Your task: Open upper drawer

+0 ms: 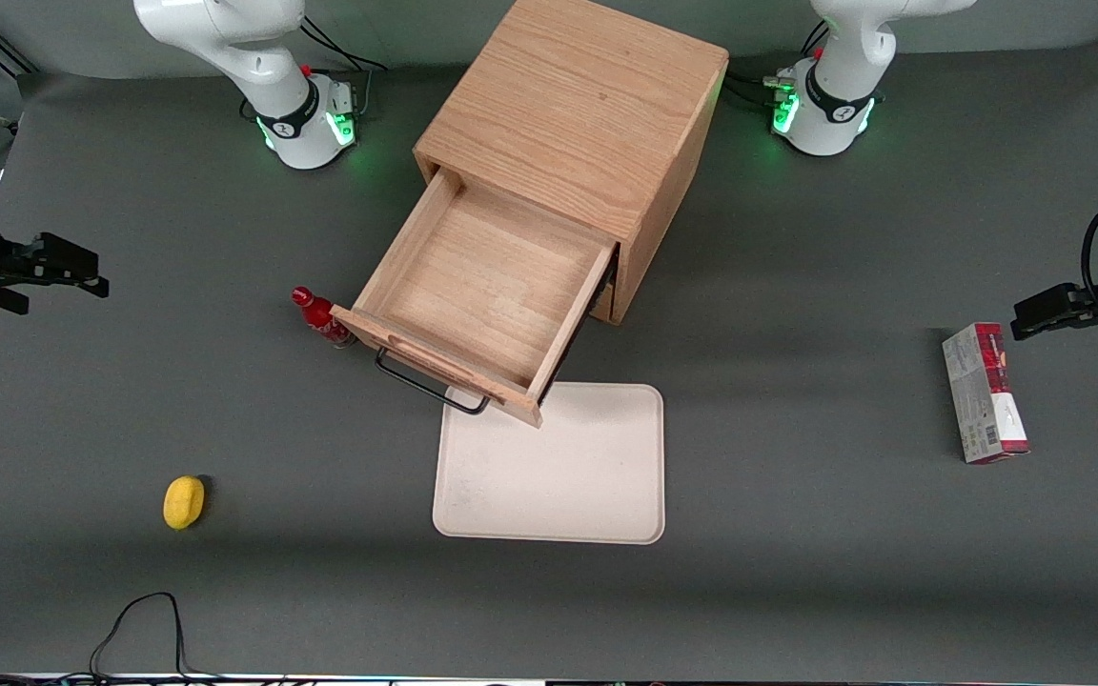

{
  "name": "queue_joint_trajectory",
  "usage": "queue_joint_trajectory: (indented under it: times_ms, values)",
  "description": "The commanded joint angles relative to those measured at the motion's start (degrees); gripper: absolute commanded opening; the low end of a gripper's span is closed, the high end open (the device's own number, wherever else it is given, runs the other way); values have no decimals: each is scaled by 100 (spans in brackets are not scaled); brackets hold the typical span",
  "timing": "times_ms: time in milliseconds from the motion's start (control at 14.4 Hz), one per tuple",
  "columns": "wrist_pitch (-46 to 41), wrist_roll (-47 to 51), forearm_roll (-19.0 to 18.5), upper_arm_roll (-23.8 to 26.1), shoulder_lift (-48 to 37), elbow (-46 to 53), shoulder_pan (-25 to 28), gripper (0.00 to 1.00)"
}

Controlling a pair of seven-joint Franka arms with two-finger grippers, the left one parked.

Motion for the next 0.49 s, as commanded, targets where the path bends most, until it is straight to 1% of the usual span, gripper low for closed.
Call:
queue_joint_trajectory:
  times_ms: [0, 139, 417]
  values:
    - [199, 352, -134, 138, -185, -228, -66, 100]
    - [296, 581, -134, 129, -185, -299, -66, 100]
    - [455, 608, -134, 77, -185, -413, -57, 100]
